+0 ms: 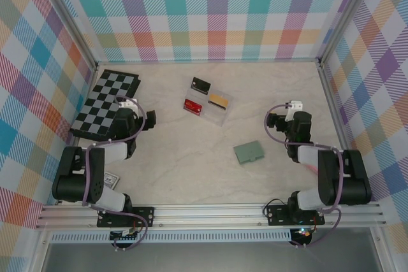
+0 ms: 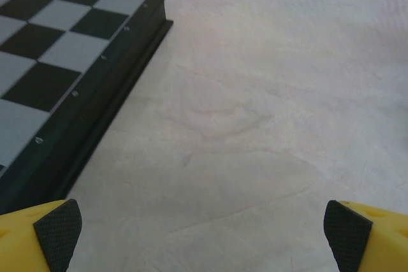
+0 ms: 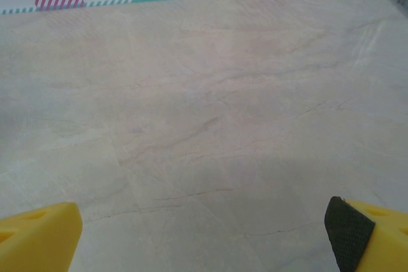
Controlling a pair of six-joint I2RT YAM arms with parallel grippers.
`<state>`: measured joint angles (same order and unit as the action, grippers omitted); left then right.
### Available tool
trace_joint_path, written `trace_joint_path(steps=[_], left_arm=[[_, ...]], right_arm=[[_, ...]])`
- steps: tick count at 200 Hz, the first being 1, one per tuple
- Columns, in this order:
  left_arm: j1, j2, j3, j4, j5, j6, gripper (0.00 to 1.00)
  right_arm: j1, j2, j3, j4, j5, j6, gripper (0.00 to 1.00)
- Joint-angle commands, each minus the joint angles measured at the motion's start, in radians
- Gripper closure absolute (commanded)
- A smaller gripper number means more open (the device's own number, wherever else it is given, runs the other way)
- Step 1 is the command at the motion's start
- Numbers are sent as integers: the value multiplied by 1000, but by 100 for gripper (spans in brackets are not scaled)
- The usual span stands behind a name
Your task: Take the credit cards out of the card holder
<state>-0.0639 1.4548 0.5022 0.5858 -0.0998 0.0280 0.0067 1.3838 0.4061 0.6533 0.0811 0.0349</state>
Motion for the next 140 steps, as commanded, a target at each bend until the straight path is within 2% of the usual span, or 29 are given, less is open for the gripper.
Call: trace_joint_path(steps=[1, 18, 49, 76, 93, 119, 140], left_arm=[[-7, -72, 51, -146, -60, -43, 0], [-8, -127, 87, -231, -79, -113, 0], [-19, -200, 205, -458, -92, -226, 0], [-24, -231, 330, -654, -25, -312, 0], [-25, -250, 366, -714, 42, -354, 0], [-25, -297, 367, -743, 81, -407, 0], [-24, -308, 394, -804, 135, -409, 0]], right_arm=[[0, -107, 72, -213, 95, 66, 0], [-1, -190, 144, -438, 140, 176, 0], [1, -284, 297, -814, 111, 337, 0], [1, -298, 401, -1055, 68, 449, 0], [2, -275, 438, -1162, -37, 496, 0], [29, -252, 430, -1239, -204, 557, 0], [101, -245, 411, -1287, -236, 568, 0]])
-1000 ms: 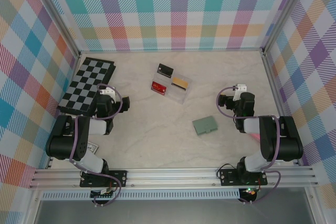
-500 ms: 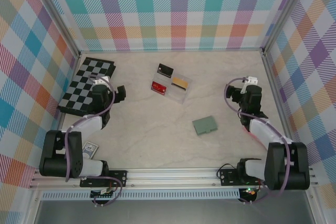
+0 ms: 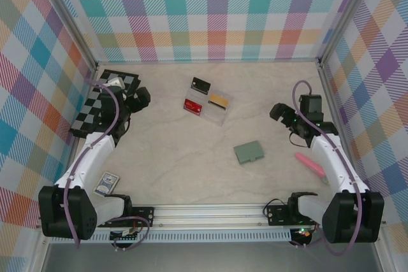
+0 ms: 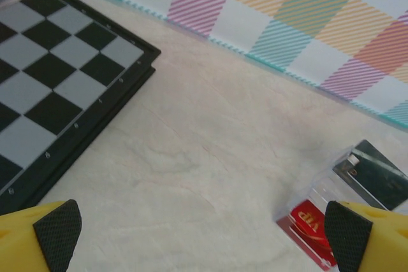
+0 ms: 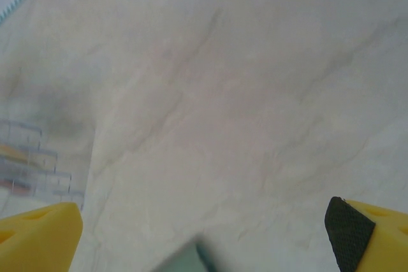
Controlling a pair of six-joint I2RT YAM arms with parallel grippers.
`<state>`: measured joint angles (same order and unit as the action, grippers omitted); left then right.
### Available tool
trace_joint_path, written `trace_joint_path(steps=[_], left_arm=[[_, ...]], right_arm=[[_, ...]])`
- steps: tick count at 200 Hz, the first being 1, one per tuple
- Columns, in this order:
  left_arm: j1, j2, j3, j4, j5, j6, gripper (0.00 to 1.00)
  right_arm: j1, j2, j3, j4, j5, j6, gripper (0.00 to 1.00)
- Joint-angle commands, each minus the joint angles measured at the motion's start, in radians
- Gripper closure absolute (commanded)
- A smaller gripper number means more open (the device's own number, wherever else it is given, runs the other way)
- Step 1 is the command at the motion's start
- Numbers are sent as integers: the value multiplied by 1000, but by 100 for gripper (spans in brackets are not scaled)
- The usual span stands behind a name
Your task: Take the credit cards out of the card holder
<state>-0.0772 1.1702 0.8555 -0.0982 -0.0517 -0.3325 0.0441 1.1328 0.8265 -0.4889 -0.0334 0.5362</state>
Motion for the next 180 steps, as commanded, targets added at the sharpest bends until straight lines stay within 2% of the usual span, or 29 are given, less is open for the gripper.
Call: trace_joint_path(steps=[1, 39, 87, 137, 180], left_arm=[[-11, -22, 42, -124, 91, -47, 0], [-12, 10, 81, -204, 187, -36, 0], [-12, 26, 86, -229, 231, -48, 0], [-15, 47, 96, -261, 249, -47, 0], [-24, 69, 102, -259, 300, -43, 0]], right_arm=[[67, 7, -11, -148, -122, 68, 0], [196, 37, -81, -142, -114, 132, 0], [274, 136, -89, -87, -66, 178, 5], [342, 301, -12, -117, 20, 172, 14], [444, 403, 72, -105, 12, 156, 18]])
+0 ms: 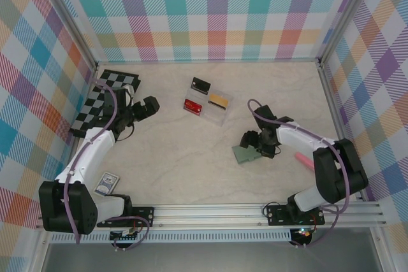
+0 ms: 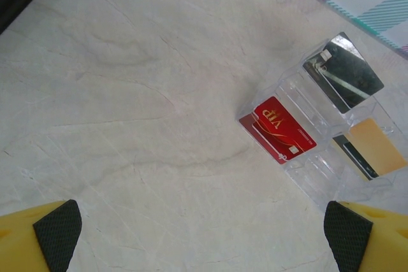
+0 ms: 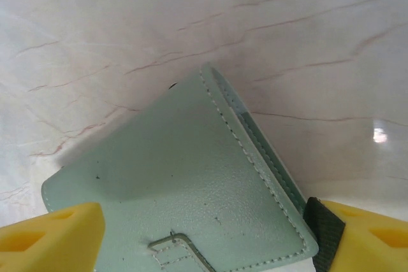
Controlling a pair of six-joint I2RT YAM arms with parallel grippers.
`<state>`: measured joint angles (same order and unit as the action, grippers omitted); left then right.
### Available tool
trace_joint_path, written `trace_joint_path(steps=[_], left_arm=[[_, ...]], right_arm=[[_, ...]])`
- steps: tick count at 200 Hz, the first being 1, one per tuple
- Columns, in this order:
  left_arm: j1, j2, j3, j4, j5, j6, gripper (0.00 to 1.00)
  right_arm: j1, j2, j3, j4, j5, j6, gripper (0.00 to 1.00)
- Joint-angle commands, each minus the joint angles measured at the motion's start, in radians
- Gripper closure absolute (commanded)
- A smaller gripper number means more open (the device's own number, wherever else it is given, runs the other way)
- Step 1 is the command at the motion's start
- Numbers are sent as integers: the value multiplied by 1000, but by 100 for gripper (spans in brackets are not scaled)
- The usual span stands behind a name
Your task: Take the credit cards out of the card holder
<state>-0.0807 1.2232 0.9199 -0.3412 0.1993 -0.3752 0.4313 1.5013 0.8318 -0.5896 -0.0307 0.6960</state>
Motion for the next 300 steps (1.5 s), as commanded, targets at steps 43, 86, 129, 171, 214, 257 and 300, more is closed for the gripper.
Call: trace_joint_path(steps=[43, 86, 129, 171, 214, 257, 300], left_arm=[[-65, 78, 16, 11, 104, -52, 0], [-189, 176, -16, 21, 147, -90, 1], [-331, 281, -41, 127, 196, -144, 7], [-408, 387, -28, 181, 218, -216, 22], [-486, 400, -31, 168, 142, -336, 29], [-496, 406, -39, 148, 112, -378, 38], [-496, 424, -28, 122, 100, -381, 44]], right_arm=[[176, 172, 179, 67, -89, -34, 21], [233, 236, 264, 131, -141, -55, 22], [225, 148, 205, 105, -54, -17, 21], [179, 75, 95, 207, -158, 8, 19], [135, 221, 199, 183, -284, -71, 27], [136, 269, 215, 212, -347, -55, 45], [171, 245, 154, 253, -406, 10, 48]])
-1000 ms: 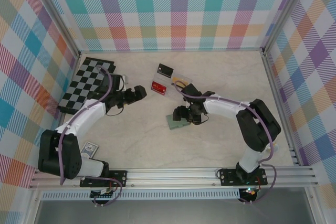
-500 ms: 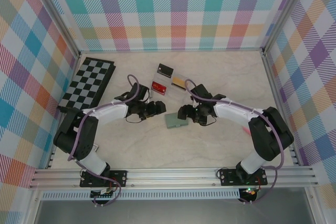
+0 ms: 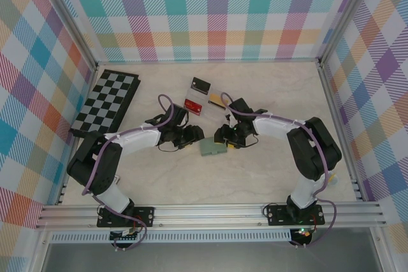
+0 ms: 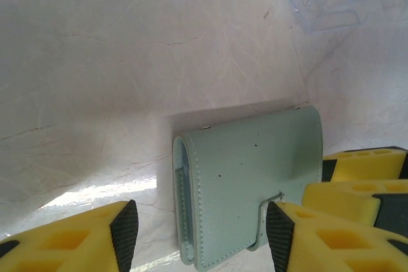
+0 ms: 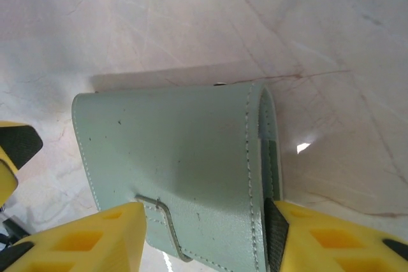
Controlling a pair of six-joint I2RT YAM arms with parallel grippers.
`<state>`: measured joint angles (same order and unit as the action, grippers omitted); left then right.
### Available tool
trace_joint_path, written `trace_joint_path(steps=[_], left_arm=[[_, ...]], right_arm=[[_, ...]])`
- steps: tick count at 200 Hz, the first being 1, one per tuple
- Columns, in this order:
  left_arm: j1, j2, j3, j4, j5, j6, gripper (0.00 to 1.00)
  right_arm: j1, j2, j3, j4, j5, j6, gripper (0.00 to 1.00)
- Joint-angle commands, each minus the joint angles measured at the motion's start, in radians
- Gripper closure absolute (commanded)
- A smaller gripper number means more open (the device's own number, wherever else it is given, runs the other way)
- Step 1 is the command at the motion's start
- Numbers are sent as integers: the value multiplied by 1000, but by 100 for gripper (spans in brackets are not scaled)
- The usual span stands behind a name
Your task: Take the credit cards out of the card holder
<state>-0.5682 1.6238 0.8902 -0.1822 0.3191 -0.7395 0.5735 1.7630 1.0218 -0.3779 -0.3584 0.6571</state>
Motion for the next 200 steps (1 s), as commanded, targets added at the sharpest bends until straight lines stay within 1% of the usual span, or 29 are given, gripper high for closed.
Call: trace_joint_path(steps=[1, 23, 38, 68, 74, 90, 108, 126, 129, 137, 169, 190, 200], left_arm=[[-9, 24, 2, -37, -21, -16, 45], [-8, 53, 22, -51, -32, -13, 47], [-7, 68, 34, -60, -39, -11, 49], [0, 63, 46, -88, -66, -5, 49], [2, 57, 43, -119, -66, -4, 49], [8, 37, 32, -135, -70, -7, 48], [10, 13, 11, -138, -74, -31, 47], [9, -11, -33, -105, -57, -100, 45], [8, -15, -42, -68, -51, -113, 44], [5, -27, -66, -37, -41, -145, 43], [-4, -80, -148, 61, -15, -255, 41], [-12, -71, -178, 157, 37, -305, 41], [-16, -56, -180, 172, 55, -314, 41]], right_arm=[[30, -17, -37, 43, -83, 51, 48], [73, -14, -46, 97, -156, 87, 48], [89, -11, -39, 103, -168, 88, 48], [78, -51, 15, -64, 16, -3, 45], [74, -57, 24, -83, 33, -19, 44], [63, -68, 55, -132, 85, -64, 41], [45, -50, 93, -145, 96, -97, 39], [41, 8, 156, -155, 78, -123, 39], [41, 16, 165, -155, 71, -123, 39], [42, 41, 184, -152, 57, -125, 39], [41, 104, 217, -129, 8, -122, 42], [43, 131, 218, -114, -26, -112, 44], [43, 141, 218, -116, -30, -105, 45]])
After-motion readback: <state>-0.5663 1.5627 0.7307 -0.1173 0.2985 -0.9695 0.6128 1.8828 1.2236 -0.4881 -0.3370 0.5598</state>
